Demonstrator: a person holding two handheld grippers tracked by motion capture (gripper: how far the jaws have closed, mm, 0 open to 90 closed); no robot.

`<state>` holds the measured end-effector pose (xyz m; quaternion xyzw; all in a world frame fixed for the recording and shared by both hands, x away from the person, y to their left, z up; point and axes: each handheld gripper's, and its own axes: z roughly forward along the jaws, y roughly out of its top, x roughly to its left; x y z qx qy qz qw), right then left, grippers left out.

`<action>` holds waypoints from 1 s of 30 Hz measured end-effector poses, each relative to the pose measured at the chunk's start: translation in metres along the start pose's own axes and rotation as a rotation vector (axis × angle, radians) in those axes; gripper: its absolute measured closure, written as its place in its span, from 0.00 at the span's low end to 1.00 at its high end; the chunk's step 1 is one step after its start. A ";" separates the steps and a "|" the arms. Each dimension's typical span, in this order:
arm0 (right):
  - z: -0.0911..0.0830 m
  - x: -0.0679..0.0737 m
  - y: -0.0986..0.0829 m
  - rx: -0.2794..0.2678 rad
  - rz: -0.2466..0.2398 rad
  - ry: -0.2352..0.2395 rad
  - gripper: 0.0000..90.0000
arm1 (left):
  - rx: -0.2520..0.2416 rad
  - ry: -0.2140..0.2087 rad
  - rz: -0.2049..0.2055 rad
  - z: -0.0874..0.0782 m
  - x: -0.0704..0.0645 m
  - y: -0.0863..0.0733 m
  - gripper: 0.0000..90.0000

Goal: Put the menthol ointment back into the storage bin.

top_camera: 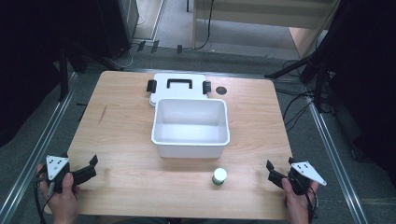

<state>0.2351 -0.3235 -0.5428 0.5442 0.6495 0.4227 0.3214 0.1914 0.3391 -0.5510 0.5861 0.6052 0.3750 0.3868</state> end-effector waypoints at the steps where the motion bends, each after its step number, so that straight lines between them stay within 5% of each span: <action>1: 0.000 0.000 0.000 -0.001 0.002 0.001 0.15 | -0.001 0.003 0.001 0.000 0.000 0.000 0.00; 11: -0.008 0.005 0.014 0.091 -0.047 0.067 0.15 | -0.003 0.014 0.001 0.000 -0.001 0.000 0.00; 12: -0.011 0.009 0.018 0.147 -0.076 0.078 0.15 | -0.002 0.014 0.001 0.000 -0.001 0.000 0.00; 15: -0.011 0.013 0.020 0.192 -0.103 0.085 0.15 | -0.004 0.012 0.000 0.000 -0.001 0.000 0.00; 16: -0.008 0.020 0.022 0.267 -0.158 0.080 0.15 | -0.002 0.008 0.001 0.000 -0.001 0.000 0.00; 23: 0.000 0.052 0.035 0.520 -0.389 0.152 0.15 | 0.014 0.005 -0.005 0.002 -0.001 0.001 0.00; 30: 0.003 0.080 0.061 0.718 -0.490 0.248 0.16 | 0.026 0.008 0.002 0.003 -0.002 0.001 0.00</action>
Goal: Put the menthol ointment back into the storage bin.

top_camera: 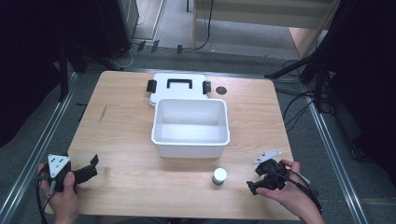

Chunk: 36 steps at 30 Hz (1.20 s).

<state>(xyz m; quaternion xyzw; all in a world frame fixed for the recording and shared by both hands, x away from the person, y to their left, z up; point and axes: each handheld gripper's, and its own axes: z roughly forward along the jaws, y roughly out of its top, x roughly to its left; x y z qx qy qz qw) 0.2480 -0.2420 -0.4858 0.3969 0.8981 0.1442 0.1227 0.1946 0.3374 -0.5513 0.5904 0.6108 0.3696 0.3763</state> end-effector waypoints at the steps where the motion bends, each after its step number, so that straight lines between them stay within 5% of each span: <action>1: -0.002 0.002 0.005 0.025 -0.018 0.022 0.17 | 0.002 0.001 0.004 0.000 0.000 0.000 0.00; 6: -0.006 0.016 0.029 0.140 -0.106 0.069 0.27 | 0.005 0.000 0.004 0.000 -0.001 0.000 0.00; 16: 0.002 0.045 0.068 0.236 -0.205 0.107 0.35 | 0.005 -0.004 0.001 0.001 0.000 0.000 0.00; 36: 0.018 0.074 0.101 0.254 -0.247 0.169 0.52 | 0.014 -0.003 0.018 0.002 -0.002 0.001 0.00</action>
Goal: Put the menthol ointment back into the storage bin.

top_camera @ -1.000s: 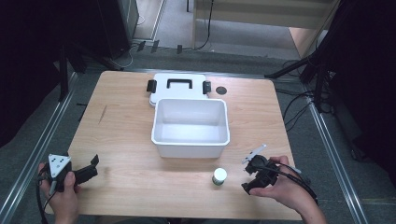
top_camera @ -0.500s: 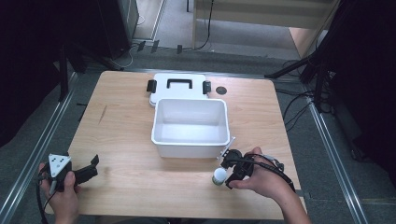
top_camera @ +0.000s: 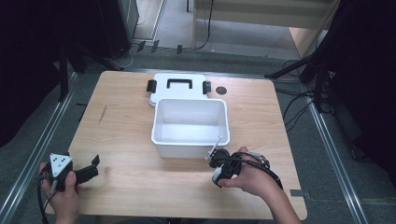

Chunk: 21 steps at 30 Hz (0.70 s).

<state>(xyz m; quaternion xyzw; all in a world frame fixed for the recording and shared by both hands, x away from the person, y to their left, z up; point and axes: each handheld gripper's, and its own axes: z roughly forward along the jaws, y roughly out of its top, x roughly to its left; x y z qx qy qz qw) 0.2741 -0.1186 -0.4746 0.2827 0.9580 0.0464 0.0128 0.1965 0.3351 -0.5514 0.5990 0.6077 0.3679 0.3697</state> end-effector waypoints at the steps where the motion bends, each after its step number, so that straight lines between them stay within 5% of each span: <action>1: 0.001 0.000 0.001 0.001 -0.002 0.000 0.52 | 0.000 0.000 0.000 0.000 0.000 0.000 0.00; 15: 0.005 0.002 0.006 0.018 0.004 0.007 0.57 | 0.003 -0.002 -0.003 0.000 0.000 0.000 0.00; 21: -0.006 -0.002 0.003 0.011 0.006 0.032 0.57 | 0.003 -0.001 -0.001 0.000 0.000 0.000 0.00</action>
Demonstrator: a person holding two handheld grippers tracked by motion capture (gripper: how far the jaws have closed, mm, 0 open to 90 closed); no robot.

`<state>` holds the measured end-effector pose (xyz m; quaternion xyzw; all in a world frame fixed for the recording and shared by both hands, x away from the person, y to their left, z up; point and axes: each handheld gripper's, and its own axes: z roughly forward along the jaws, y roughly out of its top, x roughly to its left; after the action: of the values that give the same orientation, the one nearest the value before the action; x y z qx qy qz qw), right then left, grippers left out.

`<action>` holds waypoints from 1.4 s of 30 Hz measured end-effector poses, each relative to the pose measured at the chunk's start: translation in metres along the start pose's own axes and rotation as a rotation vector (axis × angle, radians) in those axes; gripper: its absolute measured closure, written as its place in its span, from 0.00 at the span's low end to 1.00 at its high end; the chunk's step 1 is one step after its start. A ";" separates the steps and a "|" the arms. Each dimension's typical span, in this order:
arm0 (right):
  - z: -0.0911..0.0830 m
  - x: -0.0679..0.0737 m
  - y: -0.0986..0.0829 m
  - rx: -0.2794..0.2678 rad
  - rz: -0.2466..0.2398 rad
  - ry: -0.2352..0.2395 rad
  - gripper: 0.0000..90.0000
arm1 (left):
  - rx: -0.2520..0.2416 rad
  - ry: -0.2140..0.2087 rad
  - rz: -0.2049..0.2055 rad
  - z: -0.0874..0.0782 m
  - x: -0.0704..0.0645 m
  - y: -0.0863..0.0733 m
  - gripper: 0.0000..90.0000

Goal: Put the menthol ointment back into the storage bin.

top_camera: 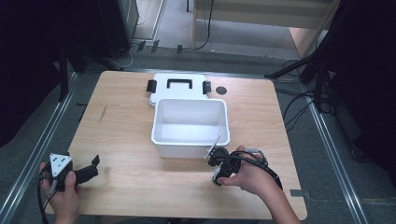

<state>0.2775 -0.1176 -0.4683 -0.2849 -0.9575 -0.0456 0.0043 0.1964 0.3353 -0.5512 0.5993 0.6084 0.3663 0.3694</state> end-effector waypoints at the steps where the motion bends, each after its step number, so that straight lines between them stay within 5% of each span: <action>1: -0.002 -0.001 -0.001 0.001 -0.002 0.001 0.57 | -0.001 0.000 0.001 0.000 0.000 0.000 0.00; 19: -0.061 -0.052 -0.018 0.010 0.032 -0.038 0.58 | -0.002 0.002 0.001 0.000 0.000 0.000 0.00; 42: -0.119 -0.101 0.015 -0.023 0.083 -0.050 0.58 | -0.002 -0.003 0.007 0.000 -0.001 0.000 0.00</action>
<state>0.3681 -0.1706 -0.3524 -0.3255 -0.9440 -0.0494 -0.0212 0.1964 0.3348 -0.5512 0.6016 0.6054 0.3672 0.3698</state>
